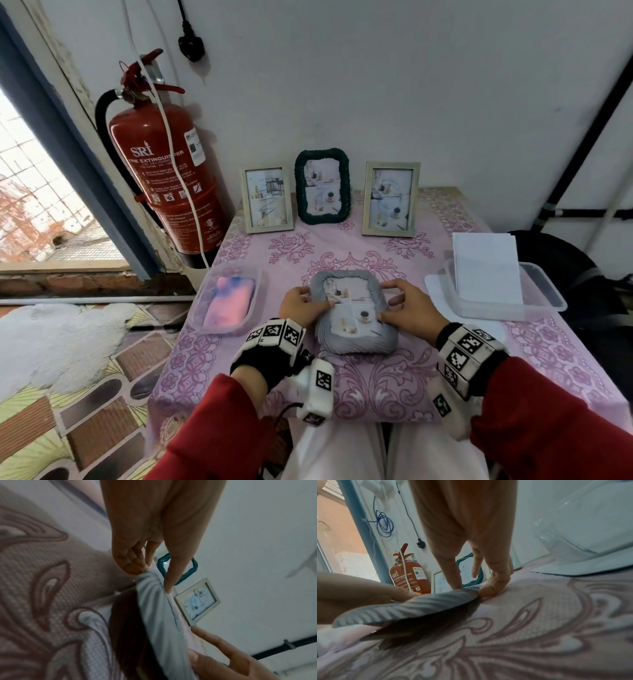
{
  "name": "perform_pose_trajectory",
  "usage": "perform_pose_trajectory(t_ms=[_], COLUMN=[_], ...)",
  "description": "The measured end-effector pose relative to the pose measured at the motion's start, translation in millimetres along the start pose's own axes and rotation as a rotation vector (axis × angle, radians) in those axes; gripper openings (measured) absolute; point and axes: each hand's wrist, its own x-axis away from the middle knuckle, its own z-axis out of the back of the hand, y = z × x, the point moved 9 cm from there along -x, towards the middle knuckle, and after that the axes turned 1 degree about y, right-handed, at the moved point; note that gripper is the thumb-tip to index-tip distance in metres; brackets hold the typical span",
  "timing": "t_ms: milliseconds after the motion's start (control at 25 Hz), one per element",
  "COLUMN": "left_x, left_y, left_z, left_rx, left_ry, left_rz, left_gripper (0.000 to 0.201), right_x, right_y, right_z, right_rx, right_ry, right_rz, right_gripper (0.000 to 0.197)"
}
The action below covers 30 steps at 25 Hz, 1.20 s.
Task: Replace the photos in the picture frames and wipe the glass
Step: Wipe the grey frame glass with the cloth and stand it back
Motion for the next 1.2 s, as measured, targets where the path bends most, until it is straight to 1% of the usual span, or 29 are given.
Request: perform_pose_trajectory(t_ms=[80, 160, 240, 320, 440, 560, 640, 880, 1040, 1200], left_x=[4, 8, 13, 18, 26, 31, 34, 30, 27, 14], left_y=[6, 16, 30, 44, 66, 87, 101, 155, 196, 237], left_z=[-2, -5, -11, -17, -29, -41, -50, -82, -96, -113], left_rx=[0.095, 0.208, 0.286, 0.33, 0.368, 0.421, 0.485, 0.643, 0.718, 0.721], left_ry=[-0.014, -0.029, -0.075, -0.145, -0.26, -0.359, -0.407, -0.517, -0.572, -0.622], left_rz=[-0.005, -0.026, -0.078, -0.12, -0.172, -0.217, -0.234, -0.307, -0.381, -0.404], left_gripper=[0.063, 0.063, 0.061, 0.059, 0.059, 0.062, 0.065, 0.072, 0.066, 0.068], right_x=[1, 2, 1, -1, -4, -1, 3, 7, -1, -22], right_y=[1, 2, 3, 2, -7, -18, -23, -42, -64, -77], right_z=[2, 5, 13, 23, 42, 68, 84, 142, 173, 201], right_rx=[-0.121, -0.312, -0.506, -0.617, -0.638, -0.548, -0.533, -0.542, -0.628, -0.74], right_ry=[-0.003, -0.006, 0.022, 0.052, 0.059, 0.103, 0.118, 0.203, 0.155, 0.138], right_rz=[-0.011, -0.036, -0.062, -0.07, -0.015, 0.064, 0.098, 0.165, 0.226, 0.249], right_gripper=[0.062, 0.064, 0.062, 0.059, 0.061, 0.061, 0.061, 0.055, 0.051, 0.059])
